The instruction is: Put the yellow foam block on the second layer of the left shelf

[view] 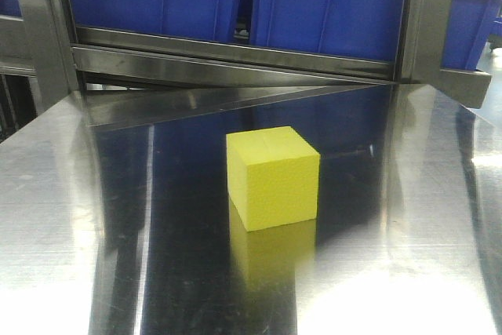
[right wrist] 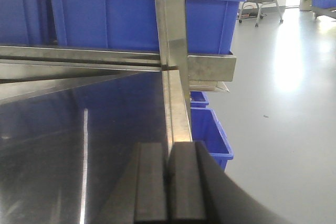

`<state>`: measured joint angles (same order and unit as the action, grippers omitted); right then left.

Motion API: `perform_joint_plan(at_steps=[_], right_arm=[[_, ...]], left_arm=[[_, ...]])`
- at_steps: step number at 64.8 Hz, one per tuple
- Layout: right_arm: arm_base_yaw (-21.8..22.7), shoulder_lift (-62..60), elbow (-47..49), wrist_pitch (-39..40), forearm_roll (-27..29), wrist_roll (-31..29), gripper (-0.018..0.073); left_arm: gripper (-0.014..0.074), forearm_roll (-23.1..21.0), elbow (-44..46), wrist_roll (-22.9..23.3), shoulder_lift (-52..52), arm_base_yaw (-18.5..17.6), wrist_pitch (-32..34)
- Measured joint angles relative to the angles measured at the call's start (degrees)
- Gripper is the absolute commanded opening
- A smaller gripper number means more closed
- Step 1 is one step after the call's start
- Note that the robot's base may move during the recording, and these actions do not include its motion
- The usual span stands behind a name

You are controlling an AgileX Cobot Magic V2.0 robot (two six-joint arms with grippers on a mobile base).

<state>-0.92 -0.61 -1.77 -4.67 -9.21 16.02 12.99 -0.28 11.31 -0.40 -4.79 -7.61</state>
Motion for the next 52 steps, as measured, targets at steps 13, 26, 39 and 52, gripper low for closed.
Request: perform_joint_plan(at_steps=[13,26,39,52], right_arm=[[0.00,0.00,0.00,0.00,0.00,0.00,0.0055],[0.00,0.00,0.00,0.00,0.00,0.00,0.0055],[0.00,0.00,0.00,0.00,0.00,0.00,0.0055],[0.00,0.00,0.00,0.00,0.00,0.00,0.0055]], left_arm=[[0.0136,0.00,0.00,0.00,0.00,0.00,0.00],[0.0136,0.00,0.00,0.00,0.00,0.00,0.00],[0.0136,0.00,0.00,0.00,0.00,0.00,0.00],[0.0136,0.00,0.00,0.00,0.00,0.00,0.00]])
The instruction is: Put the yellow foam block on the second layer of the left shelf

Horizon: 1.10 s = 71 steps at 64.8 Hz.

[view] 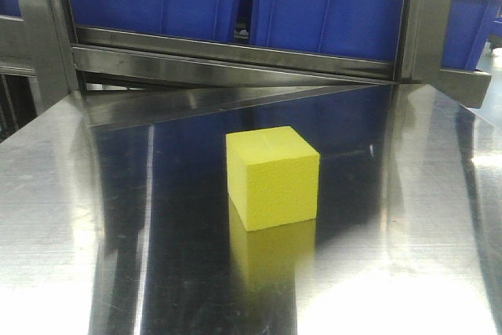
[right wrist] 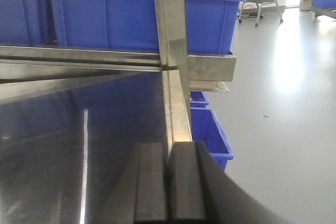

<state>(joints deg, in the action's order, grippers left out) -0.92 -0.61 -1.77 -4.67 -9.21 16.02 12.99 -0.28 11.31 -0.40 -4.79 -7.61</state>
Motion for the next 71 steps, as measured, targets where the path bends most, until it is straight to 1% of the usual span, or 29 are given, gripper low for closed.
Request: perform_joint_plan(at_steps=[15,23,28,34,43,48,53,58,59,62,67,71], right_arm=[[0.00,0.00,0.00,0.55,0.00,0.00,0.0055],[0.00,0.00,2.84,-0.05,0.00,0.00,0.0055],[0.00,0.00,6.57,-0.84,0.00,0.00,0.0055],[0.00,1.68,12.49,-3.97,0.04,0.00,0.0055],[-0.08,10.26,22.25,-10.11,0.17,0.00,0.0057],[-1.38,15.36,27.18,-13.10,0.17,0.00,0.0057],[-4.12,20.97,31.10,-15.60,0.26,0.00,0.0065],[-7.28,26.17,34.86,-18.12,0.26,0.00,0.0124],[-8.53,28.00,35.72,-19.04,0.37,0.00,0.0156],[-10.50,30.68,37.67,-20.45,0.37,0.00,0.0214],[-14.64,35.78,40.82,-23.63,0.37,0.00,0.0355],[-18.21,39.92,43.03,-25.79,0.37,0.00,0.0442]], left_arm=[[0.0136,0.00,0.00,0.00,0.00,0.00,0.00],[0.0136,0.00,0.00,0.00,0.00,0.00,0.00],[0.0136,0.00,0.00,0.00,0.00,0.00,0.00],[0.0136,0.00,0.00,0.00,0.00,0.00,0.00],[0.0136,0.00,0.00,0.00,0.00,0.00,0.00],[0.0136,0.00,0.00,0.00,0.00,0.00,0.00],[0.0136,0.00,0.00,0.00,0.00,0.00,0.00],[0.0136,0.00,0.00,0.00,0.00,0.00,0.00],[0.0136,0.00,0.00,0.00,0.00,0.00,0.00],[0.0136,0.00,0.00,0.00,0.00,0.00,0.00],[0.0136,0.00,0.00,0.00,0.00,0.00,0.00],[0.0136,0.00,0.00,0.00,0.00,0.00,0.00]])
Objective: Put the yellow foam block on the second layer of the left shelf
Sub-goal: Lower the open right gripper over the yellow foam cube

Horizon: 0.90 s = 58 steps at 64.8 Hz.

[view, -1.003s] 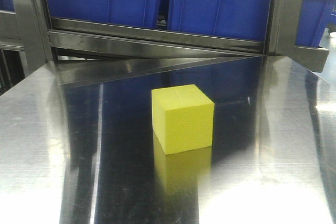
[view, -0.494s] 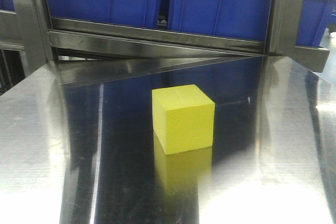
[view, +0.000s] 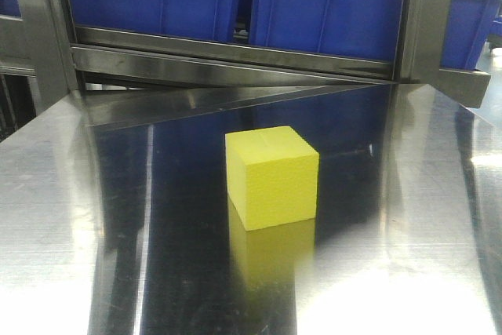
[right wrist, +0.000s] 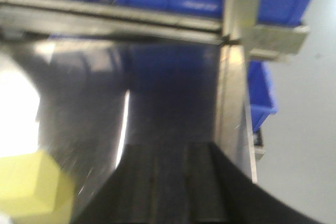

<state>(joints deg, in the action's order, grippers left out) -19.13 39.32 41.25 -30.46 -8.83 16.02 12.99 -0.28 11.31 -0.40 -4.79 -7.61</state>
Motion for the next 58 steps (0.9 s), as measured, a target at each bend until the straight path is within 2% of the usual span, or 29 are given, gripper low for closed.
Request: perform_joint_plan(at_steps=[12,25,36,48,58], right_arm=[[-8.70,11.69,7.39,-8.37,0.12,0.00,0.0631],[-17.25,24.87,18.65,-19.81,0.12,0.00,0.0625],[-23.01,35.89,29.19,-25.64,0.12,1.04,0.0625],[-26.86,45.74,36.25,-27.72,0.12,3.56,0.0625],[-27.76,51.33,37.90,-27.76,0.22,6.39,0.0624]], left_arm=[[0.0136,0.00,0.00,0.00,0.00,0.00,0.00],[0.0136,0.00,0.00,0.00,0.00,0.00,0.00],[0.0136,0.00,0.00,0.00,0.00,0.00,0.00],[0.0136,0.00,0.00,0.00,0.00,0.00,0.00],[0.0136,0.00,0.00,0.00,0.00,0.00,0.00]])
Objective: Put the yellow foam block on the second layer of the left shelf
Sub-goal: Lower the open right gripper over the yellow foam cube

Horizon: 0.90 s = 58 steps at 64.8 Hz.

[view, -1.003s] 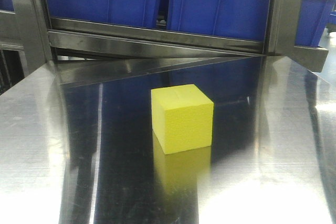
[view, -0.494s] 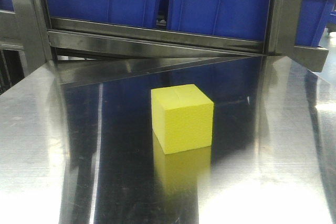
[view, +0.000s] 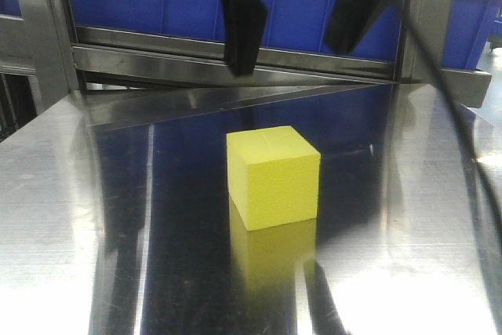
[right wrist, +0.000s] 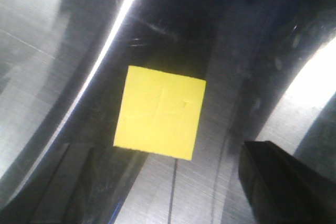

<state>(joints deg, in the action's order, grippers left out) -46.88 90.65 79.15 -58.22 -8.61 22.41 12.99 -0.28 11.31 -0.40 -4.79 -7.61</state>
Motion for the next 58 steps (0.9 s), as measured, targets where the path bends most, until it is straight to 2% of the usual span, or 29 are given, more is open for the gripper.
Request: perform_joint_plan(at_steps=[36,58], right_arm=[[0.00,8.04,0.13,4.35,0.00,2.47,0.0624],[0.11,11.24,0.13,4.28,0.14,3.16,0.0624]], left_arm=[[0.0136,0.00,0.00,0.00,0.00,0.00,0.00],[0.0136,0.00,0.00,0.00,0.00,0.00,0.00]])
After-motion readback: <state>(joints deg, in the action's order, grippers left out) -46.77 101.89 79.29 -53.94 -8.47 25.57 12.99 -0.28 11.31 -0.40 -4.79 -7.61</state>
